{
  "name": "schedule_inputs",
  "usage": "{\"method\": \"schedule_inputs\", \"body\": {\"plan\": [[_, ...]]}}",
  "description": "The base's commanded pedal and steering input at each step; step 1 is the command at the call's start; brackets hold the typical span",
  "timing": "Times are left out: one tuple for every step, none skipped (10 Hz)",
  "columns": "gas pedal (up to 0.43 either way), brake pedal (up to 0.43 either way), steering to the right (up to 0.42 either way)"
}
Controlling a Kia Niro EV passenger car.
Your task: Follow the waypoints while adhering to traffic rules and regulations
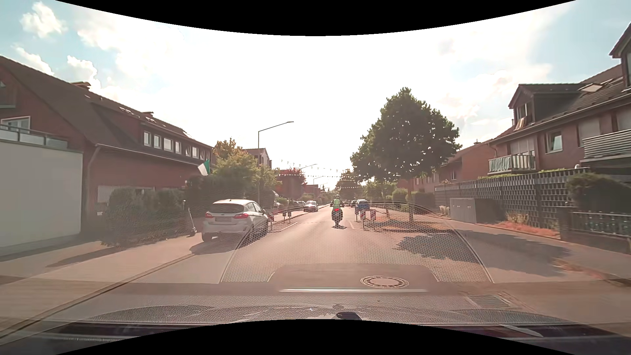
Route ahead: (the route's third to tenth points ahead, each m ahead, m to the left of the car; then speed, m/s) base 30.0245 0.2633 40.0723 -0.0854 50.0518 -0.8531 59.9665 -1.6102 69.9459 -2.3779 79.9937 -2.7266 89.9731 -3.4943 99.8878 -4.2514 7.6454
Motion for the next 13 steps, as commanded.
{"method": "schedule_inputs", "body": {"plan": [[0.15,0.0,0.005],[0.15,0.0,0.007],[0.15,0.0,0.007],[0.15,0.0,0.008],[0.15,0.0,0.008],[0.15,0.0,0.008],[0.138,0.0,0.01],[0.138,0.0,0.012],[0.13,0.0,0.012],[0.13,0.0,0.011],[0.13,0.0,0.011],[0.13,0.0,0.011],[0.13,0.0,0.011]]}}
